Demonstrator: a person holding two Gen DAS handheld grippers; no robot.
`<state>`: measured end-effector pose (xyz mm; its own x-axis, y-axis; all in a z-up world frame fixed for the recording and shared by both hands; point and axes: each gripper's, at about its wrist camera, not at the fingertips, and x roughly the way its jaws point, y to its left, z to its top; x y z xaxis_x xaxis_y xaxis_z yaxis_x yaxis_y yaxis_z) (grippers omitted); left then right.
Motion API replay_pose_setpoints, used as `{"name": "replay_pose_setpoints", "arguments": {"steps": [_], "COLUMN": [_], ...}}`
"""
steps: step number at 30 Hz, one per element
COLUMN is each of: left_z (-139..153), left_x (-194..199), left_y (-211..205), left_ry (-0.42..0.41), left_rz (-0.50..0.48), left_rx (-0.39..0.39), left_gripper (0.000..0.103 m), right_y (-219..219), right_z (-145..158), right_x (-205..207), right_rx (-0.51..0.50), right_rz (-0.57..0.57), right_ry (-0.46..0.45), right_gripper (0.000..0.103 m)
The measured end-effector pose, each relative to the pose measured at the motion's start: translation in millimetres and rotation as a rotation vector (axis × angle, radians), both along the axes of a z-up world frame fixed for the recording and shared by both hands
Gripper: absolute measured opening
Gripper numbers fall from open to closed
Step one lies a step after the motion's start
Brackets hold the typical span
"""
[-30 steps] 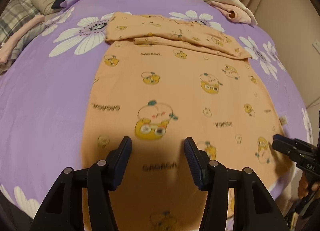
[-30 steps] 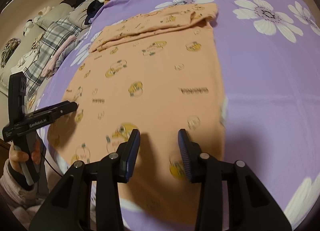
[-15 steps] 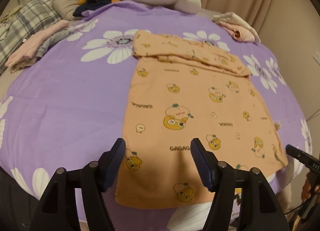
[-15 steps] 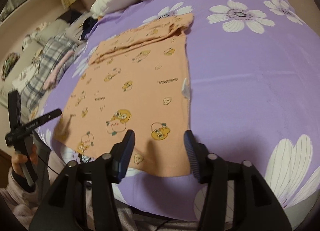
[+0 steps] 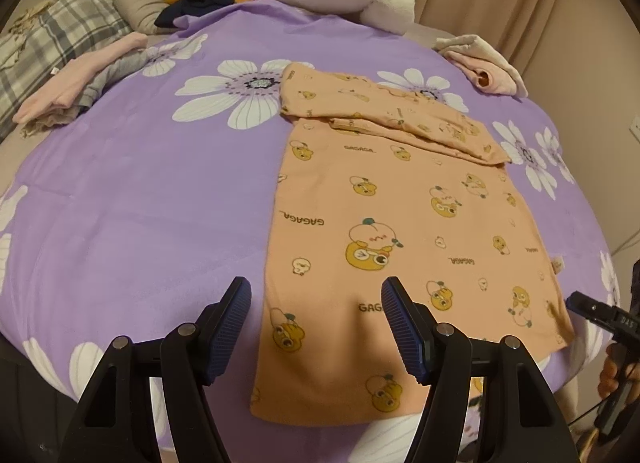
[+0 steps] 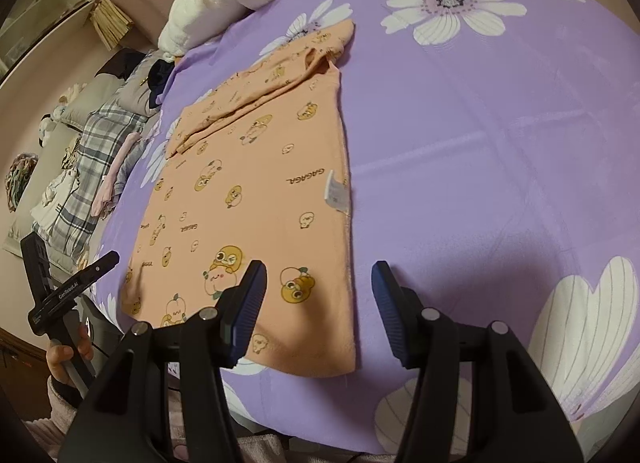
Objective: Fold small clothes
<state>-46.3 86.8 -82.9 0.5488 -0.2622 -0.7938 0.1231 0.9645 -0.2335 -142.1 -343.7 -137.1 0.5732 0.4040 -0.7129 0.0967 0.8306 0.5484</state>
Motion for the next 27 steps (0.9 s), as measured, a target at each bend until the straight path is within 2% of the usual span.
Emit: {"name": "replay_pose_setpoints", "arguments": {"steps": [2,9,17,23,27], "left_z": [-5,-33,-39,-45,-47], "left_x": [6,34,63,79,70], "left_y": [4,25,25,25,30], "left_ry": [0.027,0.175,0.216,0.239,0.247], "left_rz": [-0.004,-0.028,-0.089,-0.109,-0.131], "left_rx": [-0.033,-0.278,-0.461,-0.577,-0.588], "left_gripper": [0.067,0.067,0.067,0.067,0.067], "right_y": [-3,-13,-6,2,4], "right_z": [-4,-17,-21,-28,-30], "right_x": [3,13,45,78,81], "right_rx": [0.008,0.088,0.172,0.268,0.319], "right_rz": [0.0,0.021,0.096,0.142,0.165], "right_ry": [0.011,0.047,0.035,0.018,0.014], "right_gripper": [0.056,0.056,0.056,0.055,0.049]}}
